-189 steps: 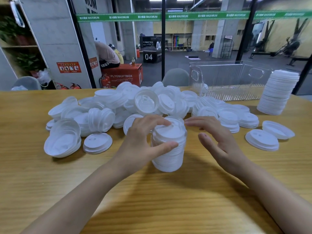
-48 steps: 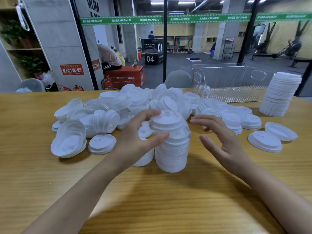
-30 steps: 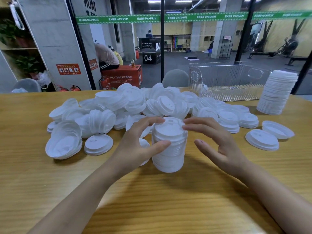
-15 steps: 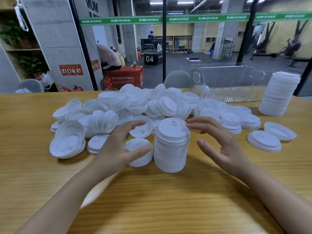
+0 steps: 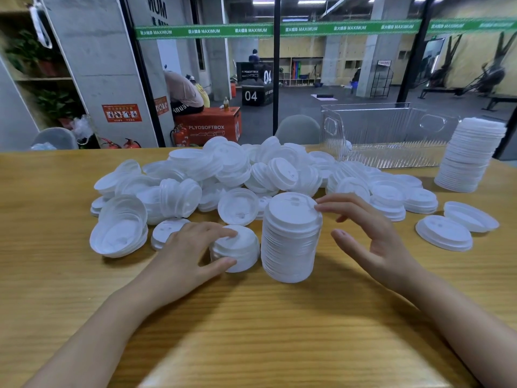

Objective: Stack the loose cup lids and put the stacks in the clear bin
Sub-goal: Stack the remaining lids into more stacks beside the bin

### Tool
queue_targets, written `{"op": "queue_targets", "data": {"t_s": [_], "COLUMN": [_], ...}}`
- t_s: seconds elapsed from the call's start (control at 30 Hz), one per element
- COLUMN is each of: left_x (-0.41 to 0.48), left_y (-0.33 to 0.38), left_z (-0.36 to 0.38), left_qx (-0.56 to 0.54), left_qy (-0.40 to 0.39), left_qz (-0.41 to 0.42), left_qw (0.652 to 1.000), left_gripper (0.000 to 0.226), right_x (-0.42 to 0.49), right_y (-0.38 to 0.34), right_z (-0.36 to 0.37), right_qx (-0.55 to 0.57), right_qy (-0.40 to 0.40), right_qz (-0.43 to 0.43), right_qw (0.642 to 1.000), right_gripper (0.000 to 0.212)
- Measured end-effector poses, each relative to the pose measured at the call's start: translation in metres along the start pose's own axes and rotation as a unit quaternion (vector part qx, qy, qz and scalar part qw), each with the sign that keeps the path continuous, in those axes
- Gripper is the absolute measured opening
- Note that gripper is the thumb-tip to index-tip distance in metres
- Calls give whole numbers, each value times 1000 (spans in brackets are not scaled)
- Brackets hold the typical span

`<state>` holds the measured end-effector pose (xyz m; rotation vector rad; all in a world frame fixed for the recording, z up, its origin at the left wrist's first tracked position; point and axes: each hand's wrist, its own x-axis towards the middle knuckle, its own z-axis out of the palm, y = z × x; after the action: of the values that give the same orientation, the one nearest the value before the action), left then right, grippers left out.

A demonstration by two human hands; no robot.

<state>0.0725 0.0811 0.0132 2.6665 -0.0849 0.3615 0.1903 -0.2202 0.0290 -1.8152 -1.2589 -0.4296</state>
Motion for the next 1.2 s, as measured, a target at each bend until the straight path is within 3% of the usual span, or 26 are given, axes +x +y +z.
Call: {"op": "queue_targets", "data": {"t_s": [0.27,0.47,0.63,0.83,1.2], "left_x": [0,5,17,34,34], "left_y": [10,34,60,82,84], "left_z": [-1,-13,-13,-3,1], "left_qx": [-128,-243,-285,-245,-242], "left_qy": [106,213,159,95,72], "left_qz": [-4,-34,2,40,63], "left_qw": [986,946,945,964,966], "left_gripper": [51,50,48,46,43], "right_x": [-1,0,-1,-1,-1], "right_y": [1,1,3,3,0], "right_z": [1,2,2,2,1], "right_qx": [8,21,16,10,-6], "right_qy": [6,18,18,31,14], "right_qz": [-2,-5,0,0,-12], "right_qw": [1000,1000,1000,999,1000], "right_gripper": [34,36,38,39,33]}}
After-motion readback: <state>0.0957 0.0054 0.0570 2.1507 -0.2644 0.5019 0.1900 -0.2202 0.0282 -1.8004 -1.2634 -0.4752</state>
